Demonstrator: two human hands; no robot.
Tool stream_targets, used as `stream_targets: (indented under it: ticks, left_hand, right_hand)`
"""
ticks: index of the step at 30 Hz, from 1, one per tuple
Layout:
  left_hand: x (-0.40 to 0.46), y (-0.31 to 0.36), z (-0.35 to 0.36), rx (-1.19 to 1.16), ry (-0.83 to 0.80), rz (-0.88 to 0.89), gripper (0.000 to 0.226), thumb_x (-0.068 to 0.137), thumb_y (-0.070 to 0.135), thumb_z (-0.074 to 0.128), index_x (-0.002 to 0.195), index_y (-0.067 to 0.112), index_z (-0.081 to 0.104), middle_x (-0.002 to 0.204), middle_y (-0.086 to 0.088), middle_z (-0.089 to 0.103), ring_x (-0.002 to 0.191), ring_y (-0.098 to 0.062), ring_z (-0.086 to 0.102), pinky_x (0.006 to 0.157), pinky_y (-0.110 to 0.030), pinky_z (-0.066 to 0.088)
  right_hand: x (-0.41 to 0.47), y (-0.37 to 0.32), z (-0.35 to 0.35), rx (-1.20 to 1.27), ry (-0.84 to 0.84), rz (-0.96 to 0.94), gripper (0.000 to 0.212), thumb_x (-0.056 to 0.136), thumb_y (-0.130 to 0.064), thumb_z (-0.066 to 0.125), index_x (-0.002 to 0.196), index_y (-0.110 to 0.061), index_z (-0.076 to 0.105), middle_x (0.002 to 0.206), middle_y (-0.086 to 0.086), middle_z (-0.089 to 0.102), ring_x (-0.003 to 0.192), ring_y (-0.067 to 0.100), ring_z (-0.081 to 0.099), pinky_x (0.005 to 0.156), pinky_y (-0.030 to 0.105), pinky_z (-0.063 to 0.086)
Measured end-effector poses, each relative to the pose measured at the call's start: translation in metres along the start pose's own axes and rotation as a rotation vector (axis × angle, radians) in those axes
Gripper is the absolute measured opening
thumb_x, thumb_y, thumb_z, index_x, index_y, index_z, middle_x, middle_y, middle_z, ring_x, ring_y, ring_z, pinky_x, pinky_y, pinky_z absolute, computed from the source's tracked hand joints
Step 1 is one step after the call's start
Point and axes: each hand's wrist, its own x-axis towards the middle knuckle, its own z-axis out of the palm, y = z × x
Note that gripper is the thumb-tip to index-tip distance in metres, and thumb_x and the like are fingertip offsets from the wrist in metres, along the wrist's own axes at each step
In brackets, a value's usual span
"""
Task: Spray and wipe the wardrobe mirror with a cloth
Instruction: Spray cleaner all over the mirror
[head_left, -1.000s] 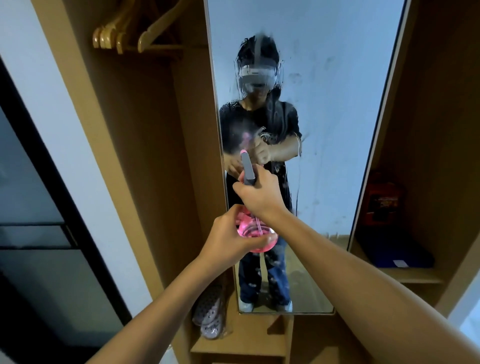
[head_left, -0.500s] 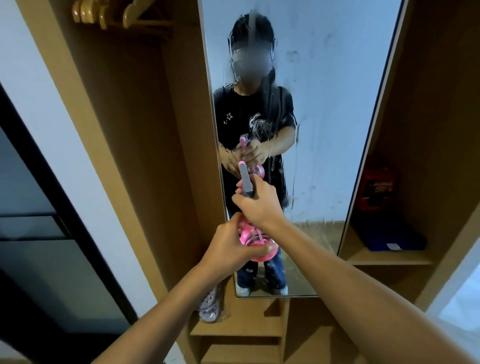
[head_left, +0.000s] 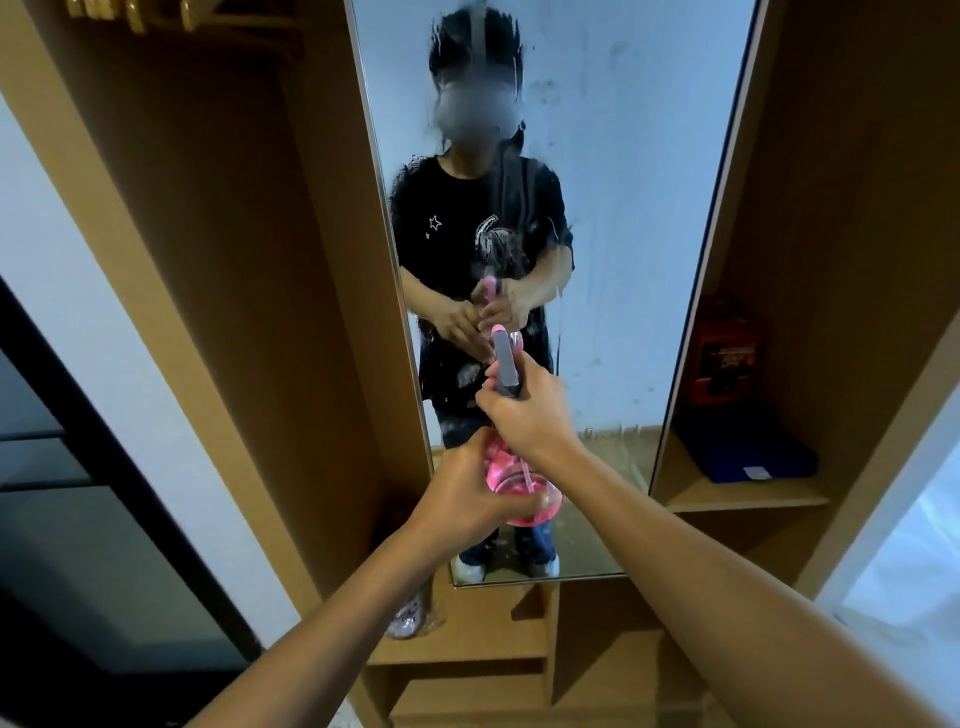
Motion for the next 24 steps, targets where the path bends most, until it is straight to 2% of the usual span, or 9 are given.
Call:
stream_targets:
  ticks: [2, 4, 7, 10, 14, 20, 24]
  left_hand:
    - [0.002, 0.001, 0.004, -0.002, -0.005, 0.004, 0.051, 0.072, 0.012, 0.082, 0.109, 0.022, 0.048, 0.088, 0.02, 0.059, 0.08, 0.023, 0.057, 0.065, 0.0, 0.043]
    - [0.004, 0.002, 0.008, 0.001, -0.011, 0.007, 0.052, 0.072, 0.014, 0.083, 0.11, 0.021, 0.049, 0.088, 0.021, 0.059, 0.081, 0.023, 0.056, 0.066, 0.0, 0.043]
    - [0.007, 0.003, 0.016, 0.006, -0.023, 0.007, 0.054, 0.072, 0.018, 0.083, 0.112, 0.022, 0.049, 0.09, 0.023, 0.058, 0.081, 0.025, 0.054, 0.066, 0.001, 0.042]
    - [0.011, 0.004, 0.022, 0.015, -0.026, 0.006, 0.055, 0.071, 0.023, 0.084, 0.112, 0.025, 0.047, 0.091, 0.024, 0.056, 0.08, 0.028, 0.051, 0.065, 0.002, 0.041]
    - [0.016, 0.001, 0.03, 0.015, -0.036, 0.006, 0.057, 0.07, 0.026, 0.085, 0.115, 0.021, 0.051, 0.093, 0.02, 0.062, 0.085, 0.02, 0.057, 0.068, -0.002, 0.046]
    - [0.025, 0.002, 0.045, 0.037, -0.039, 0.008, 0.062, 0.066, 0.033, 0.086, 0.117, 0.021, 0.053, 0.097, 0.017, 0.065, 0.087, 0.011, 0.061, 0.073, -0.01, 0.051]
    - [0.03, 0.006, 0.056, 0.032, -0.064, -0.003, 0.059, 0.067, 0.031, 0.086, 0.114, 0.024, 0.052, 0.095, 0.016, 0.065, 0.084, 0.01, 0.063, 0.072, -0.012, 0.052]
  right_hand:
    - [0.0, 0.003, -0.004, 0.01, 0.006, 0.014, 0.014, 0.08, -0.011, 0.063, 0.093, -0.009, 0.057, 0.083, 0.012, 0.064, 0.067, 0.015, 0.053, 0.071, 0.038, 0.054]
    - [0.0, 0.006, -0.009, 0.009, 0.007, 0.024, 0.015, 0.08, -0.011, 0.063, 0.094, -0.009, 0.057, 0.084, 0.012, 0.064, 0.067, 0.015, 0.053, 0.067, 0.037, 0.053]
    - [0.002, 0.011, -0.015, -0.02, 0.015, 0.027, 0.011, 0.08, -0.01, 0.063, 0.084, -0.01, 0.053, 0.067, 0.001, 0.054, 0.054, 0.01, 0.045, 0.05, 0.023, 0.042]
    - [0.004, 0.016, -0.021, -0.042, 0.051, 0.036, 0.013, 0.079, -0.01, 0.063, 0.076, -0.01, 0.05, 0.06, -0.003, 0.049, 0.048, 0.007, 0.04, 0.042, 0.012, 0.033]
    - [0.004, 0.022, -0.03, -0.057, 0.059, 0.05, 0.01, 0.079, -0.012, 0.063, 0.08, -0.011, 0.053, 0.064, -0.002, 0.052, 0.05, 0.008, 0.043, 0.043, 0.012, 0.033]
    - [0.002, 0.029, -0.045, 0.002, 0.094, 0.059, 0.018, 0.08, -0.011, 0.064, 0.096, -0.006, 0.059, 0.085, 0.013, 0.066, 0.065, 0.014, 0.052, 0.062, 0.031, 0.049]
    - [0.004, 0.034, -0.056, -0.017, 0.098, 0.054, 0.015, 0.079, -0.01, 0.063, 0.091, -0.003, 0.057, 0.072, 0.009, 0.057, 0.059, 0.013, 0.046, 0.056, 0.028, 0.044]
